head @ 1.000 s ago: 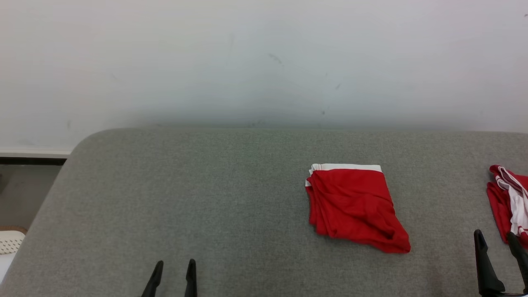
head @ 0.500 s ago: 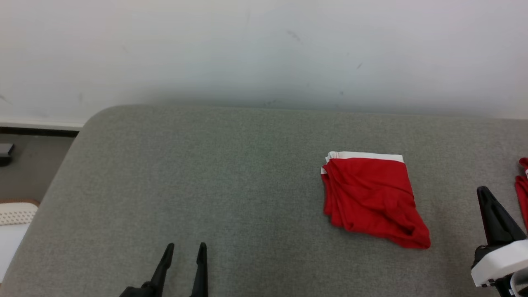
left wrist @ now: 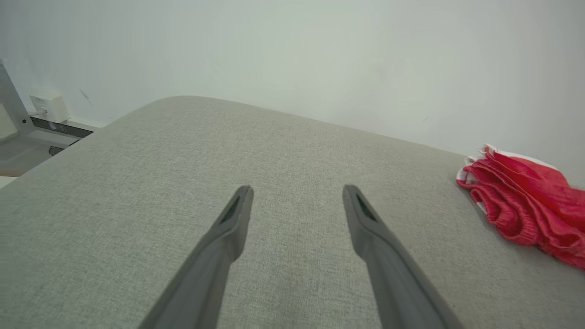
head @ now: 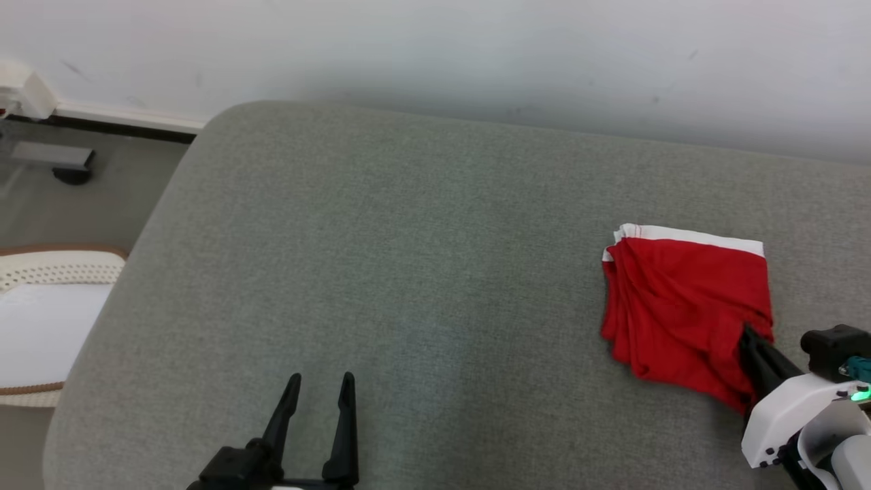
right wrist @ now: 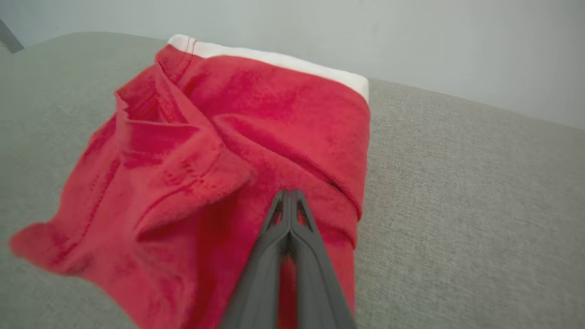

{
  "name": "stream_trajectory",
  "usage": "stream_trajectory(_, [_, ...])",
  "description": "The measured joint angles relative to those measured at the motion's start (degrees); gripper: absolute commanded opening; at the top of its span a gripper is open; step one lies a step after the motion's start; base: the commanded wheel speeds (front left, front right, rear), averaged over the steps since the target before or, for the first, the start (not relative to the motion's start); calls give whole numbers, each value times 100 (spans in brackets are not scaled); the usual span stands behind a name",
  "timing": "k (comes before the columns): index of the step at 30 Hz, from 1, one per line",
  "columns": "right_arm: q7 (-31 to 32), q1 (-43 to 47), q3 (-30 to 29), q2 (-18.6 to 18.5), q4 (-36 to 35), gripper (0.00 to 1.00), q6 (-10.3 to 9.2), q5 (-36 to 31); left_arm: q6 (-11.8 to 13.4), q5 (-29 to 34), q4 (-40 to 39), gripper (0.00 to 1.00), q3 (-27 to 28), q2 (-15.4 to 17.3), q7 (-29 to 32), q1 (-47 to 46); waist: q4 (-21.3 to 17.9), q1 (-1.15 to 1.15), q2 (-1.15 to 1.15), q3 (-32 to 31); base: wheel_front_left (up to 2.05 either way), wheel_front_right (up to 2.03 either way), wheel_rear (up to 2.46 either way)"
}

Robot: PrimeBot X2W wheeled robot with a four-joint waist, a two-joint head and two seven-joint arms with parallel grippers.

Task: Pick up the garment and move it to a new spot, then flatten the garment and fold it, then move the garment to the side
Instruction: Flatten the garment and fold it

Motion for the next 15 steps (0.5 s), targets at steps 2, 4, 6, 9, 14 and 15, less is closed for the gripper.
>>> stream_trajectory(2, [-37,-19,157,-10,29,0,0,90,11,0,3,100,-1,0,0,0,54,0,0,44,0,0,0])
stream_trajectory(4, [-47,-35,324,-23,59,0,0,136,12,0,9,100,-5,0,0,0,83,0,0,63,0,0,0])
stream_trajectory(6, [-43,-90,491,-26,79,0,0,172,18,-2,13,100,-9,0,0,-3,96,0,0,62,0,0,0])
stream_trajectory(9, [-51,-215,748,-15,85,0,0,142,26,-19,16,100,-34,0,0,-41,109,0,0,54,0,0,0])
stream_trajectory(14, [-35,-349,1154,105,69,0,0,137,43,-59,52,100,-100,-1,0,-70,136,0,0,3,0,0,0])
stream_trajectory(15, [31,-364,1267,127,66,0,0,137,45,-71,58,100,-108,-1,0,-70,141,0,0,-12,0,0,0])
